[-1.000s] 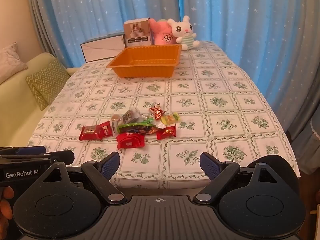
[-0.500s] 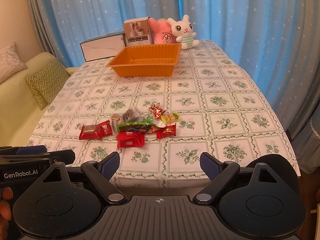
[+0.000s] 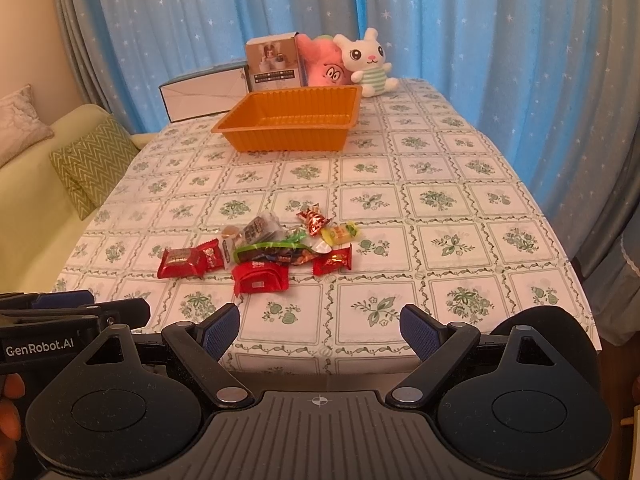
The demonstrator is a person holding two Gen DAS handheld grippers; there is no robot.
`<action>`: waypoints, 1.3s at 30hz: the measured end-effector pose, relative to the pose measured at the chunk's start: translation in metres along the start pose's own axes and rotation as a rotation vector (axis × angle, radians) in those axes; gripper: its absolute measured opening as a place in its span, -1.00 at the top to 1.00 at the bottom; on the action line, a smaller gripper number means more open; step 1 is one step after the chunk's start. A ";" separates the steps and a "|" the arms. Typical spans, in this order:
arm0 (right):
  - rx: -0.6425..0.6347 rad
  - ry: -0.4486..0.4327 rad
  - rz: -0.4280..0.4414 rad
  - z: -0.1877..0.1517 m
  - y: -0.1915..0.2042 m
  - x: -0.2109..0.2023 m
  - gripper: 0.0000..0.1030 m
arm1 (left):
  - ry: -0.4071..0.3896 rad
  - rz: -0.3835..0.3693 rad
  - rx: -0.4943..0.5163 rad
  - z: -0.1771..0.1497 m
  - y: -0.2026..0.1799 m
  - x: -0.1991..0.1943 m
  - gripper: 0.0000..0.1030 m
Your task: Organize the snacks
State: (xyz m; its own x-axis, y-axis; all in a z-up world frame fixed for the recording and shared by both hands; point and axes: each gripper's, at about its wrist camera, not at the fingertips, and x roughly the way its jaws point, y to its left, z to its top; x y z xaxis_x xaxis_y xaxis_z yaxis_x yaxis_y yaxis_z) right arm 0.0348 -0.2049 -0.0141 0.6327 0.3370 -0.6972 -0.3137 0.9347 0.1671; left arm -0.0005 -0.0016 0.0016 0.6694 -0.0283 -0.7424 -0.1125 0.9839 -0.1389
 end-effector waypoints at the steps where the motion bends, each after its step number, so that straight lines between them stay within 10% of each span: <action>1: -0.001 0.000 0.000 0.000 0.000 0.000 -0.70 | 0.000 0.000 -0.001 0.000 0.000 0.000 -0.32; 39: 0.001 0.000 0.001 0.001 0.000 0.000 -0.70 | 0.000 0.001 -0.001 0.000 -0.001 0.000 -0.27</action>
State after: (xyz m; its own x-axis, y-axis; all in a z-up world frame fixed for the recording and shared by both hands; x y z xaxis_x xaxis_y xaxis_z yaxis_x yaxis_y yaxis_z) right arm 0.0349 -0.2048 -0.0135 0.6322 0.3374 -0.6975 -0.3131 0.9347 0.1683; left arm -0.0001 -0.0025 0.0017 0.6695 -0.0274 -0.7423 -0.1135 0.9838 -0.1387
